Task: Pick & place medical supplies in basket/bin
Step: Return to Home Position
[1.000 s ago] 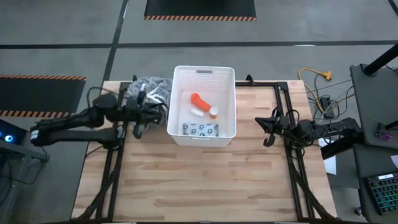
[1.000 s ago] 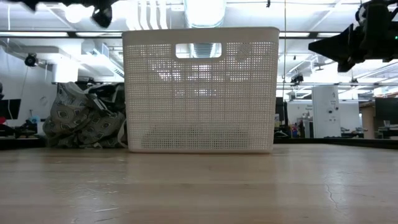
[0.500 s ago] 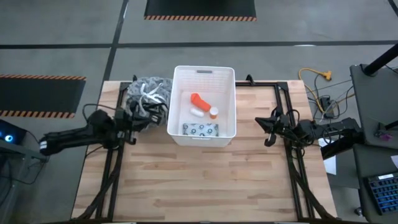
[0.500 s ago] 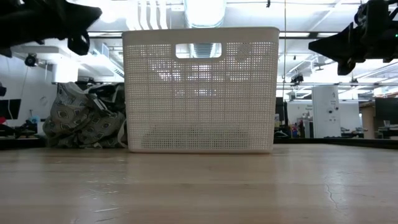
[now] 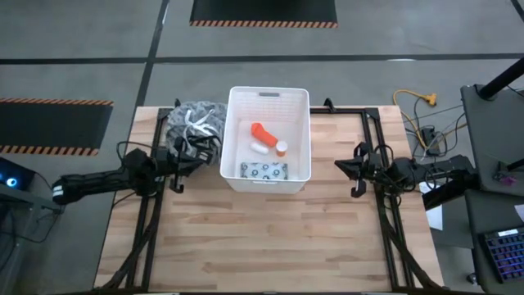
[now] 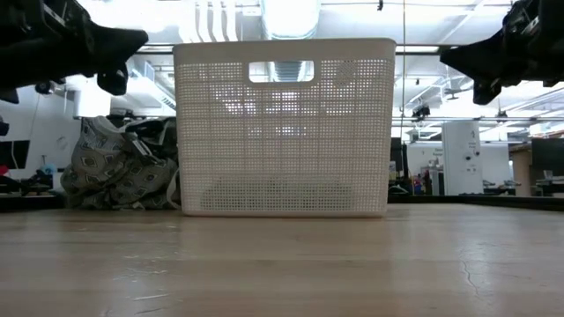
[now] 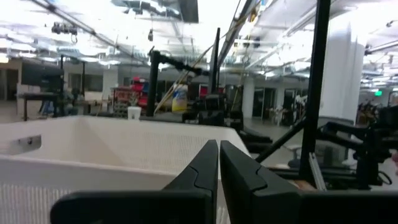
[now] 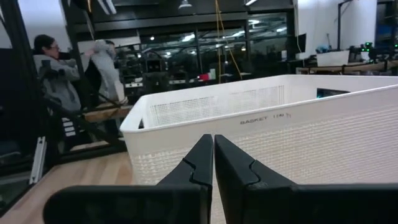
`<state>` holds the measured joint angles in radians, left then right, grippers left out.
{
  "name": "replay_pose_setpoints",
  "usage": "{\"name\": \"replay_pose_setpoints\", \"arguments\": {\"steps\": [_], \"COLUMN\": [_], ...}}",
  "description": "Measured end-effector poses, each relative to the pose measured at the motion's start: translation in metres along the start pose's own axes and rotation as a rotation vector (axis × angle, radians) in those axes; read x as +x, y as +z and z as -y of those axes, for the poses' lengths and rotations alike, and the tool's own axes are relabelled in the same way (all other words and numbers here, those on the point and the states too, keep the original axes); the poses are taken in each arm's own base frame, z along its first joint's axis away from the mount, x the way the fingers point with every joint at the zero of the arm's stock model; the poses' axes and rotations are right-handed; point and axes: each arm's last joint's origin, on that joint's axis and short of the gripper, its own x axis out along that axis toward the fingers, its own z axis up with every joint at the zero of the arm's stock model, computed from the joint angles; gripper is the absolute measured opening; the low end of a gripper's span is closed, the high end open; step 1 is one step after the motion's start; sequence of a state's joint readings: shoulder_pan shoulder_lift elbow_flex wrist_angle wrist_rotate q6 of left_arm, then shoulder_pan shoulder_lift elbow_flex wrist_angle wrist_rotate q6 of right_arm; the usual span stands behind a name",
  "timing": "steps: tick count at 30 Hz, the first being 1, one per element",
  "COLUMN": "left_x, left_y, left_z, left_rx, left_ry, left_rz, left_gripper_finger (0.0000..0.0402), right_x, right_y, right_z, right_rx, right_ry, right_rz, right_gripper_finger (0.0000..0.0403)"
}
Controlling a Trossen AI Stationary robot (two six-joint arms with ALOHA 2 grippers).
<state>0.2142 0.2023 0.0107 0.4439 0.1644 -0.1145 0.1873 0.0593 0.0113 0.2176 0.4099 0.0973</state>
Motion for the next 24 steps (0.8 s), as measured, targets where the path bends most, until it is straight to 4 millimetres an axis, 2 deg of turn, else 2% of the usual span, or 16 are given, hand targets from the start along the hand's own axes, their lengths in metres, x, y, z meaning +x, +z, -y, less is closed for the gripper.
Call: {"name": "replay_pose_setpoints", "arguments": {"steps": [8,14,24], "left_x": [0.0004,0.0004,0.0004], "left_y": [-0.0019,-0.0022,-0.0022], "left_z": [-0.0003,-0.0003,-0.0003], "left_rx": [-0.003,-0.003,-0.003], "left_ry": [0.001,0.002,0.002], "left_rz": [-0.017,-0.022,-0.022], "left_gripper_finger": [0.0000,0.0000,0.0000], "right_x": [-0.0001,-0.0003,-0.0003], "right_y": [-0.0026,-0.0089,-0.0089], "right_z": [-0.0020,-0.0013,-0.0013], "right_rx": [-0.010,-0.036,-0.036], "right_ry": [0.075,0.070,0.069], "right_rz": [-0.031,-0.091,-0.091], "right_gripper_finger": [0.0008,0.0009,0.0008]}}
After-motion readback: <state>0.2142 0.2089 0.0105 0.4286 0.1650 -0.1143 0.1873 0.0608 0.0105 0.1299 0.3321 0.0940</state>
